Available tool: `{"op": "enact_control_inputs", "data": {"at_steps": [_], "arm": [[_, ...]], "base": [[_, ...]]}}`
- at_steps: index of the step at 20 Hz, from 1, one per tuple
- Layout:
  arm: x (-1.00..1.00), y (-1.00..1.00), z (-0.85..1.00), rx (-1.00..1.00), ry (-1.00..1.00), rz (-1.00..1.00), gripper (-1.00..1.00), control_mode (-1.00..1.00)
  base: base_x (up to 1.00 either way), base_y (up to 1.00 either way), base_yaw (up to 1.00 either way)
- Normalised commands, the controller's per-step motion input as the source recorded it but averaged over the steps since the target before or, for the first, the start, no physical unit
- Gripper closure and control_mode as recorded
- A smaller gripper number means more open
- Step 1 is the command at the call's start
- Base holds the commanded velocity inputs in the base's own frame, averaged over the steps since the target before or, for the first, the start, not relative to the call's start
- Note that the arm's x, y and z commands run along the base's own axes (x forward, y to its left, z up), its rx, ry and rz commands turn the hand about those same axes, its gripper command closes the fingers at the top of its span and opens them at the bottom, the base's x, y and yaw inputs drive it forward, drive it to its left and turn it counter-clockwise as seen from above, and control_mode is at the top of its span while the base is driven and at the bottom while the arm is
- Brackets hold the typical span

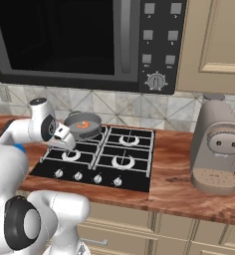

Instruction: Retrieve the frozen meat and place it in the pot on a burner. Then turn the burner on.

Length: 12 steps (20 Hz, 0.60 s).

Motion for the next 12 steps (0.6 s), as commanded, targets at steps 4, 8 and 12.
{"op": "enact_control_inputs", "data": {"at_steps": [4,8,12], "arm": [[0.0,0.0,-0.29,0.02,0.03,0.0,-1.0,-1.0],[0.0,-0.01,-0.19,0.0,0.0,0.0,-1.0,-1.0],[0.0,-0.08,-0.14,0.0,0.0,0.0,-1.0,-1.0]], "base": [[0.0,0.0,0.0],[0.0,0.0,0.0],[0.0,0.0,0.0]]}}
